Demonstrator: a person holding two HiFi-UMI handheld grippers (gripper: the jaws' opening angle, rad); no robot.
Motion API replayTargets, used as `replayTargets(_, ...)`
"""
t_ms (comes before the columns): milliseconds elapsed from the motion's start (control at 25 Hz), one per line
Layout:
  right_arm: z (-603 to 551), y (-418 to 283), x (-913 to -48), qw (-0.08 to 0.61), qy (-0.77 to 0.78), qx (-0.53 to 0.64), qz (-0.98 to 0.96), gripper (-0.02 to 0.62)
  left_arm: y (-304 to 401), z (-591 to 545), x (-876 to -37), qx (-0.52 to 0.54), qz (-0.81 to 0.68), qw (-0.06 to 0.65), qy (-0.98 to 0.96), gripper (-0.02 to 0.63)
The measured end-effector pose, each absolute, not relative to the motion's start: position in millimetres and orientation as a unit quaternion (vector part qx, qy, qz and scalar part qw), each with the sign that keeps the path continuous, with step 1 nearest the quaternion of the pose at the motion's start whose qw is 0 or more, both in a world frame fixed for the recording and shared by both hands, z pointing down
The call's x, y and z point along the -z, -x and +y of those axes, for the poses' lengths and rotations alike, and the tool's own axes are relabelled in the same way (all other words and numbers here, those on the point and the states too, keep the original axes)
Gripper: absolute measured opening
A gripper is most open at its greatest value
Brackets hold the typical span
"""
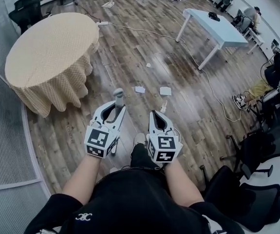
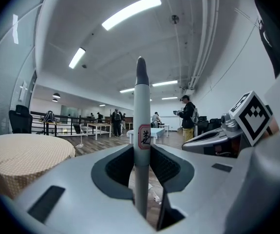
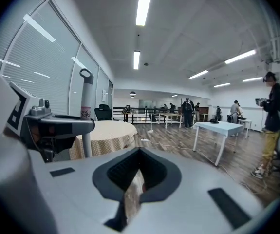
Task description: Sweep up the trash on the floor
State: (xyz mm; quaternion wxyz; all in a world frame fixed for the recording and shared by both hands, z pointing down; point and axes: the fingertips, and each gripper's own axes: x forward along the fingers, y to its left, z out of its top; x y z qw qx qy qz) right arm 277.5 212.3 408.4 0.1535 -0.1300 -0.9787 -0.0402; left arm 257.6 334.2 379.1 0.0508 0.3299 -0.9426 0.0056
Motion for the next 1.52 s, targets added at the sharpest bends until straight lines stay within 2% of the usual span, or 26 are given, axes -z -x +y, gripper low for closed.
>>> replayTargets(400,203,-148,-435,0.167,0.182,0.006,-0.969,0.012,-157,332,-400,-0.037,-0.953,0.093,-0.286,0.101)
replayTargets(720,148,-48,-438,0.167,0.191,-0.007,-0.967,0.012,-62,288,-395,-0.076,-0.958,0.088,-0.263,0.1)
replayTargets(1240,60,37,-448,0.191,0.117,-0.031,-0.974,0.012,87,208,-384,-0.117,-0.933,0.062,-0.336,0.101)
replayTargets(1520,31,83,-478,0.223,0.036,-0.023,-0.974,0.012,165,180,-424,-0.133,-0.895,0.073,-0.419,0.101)
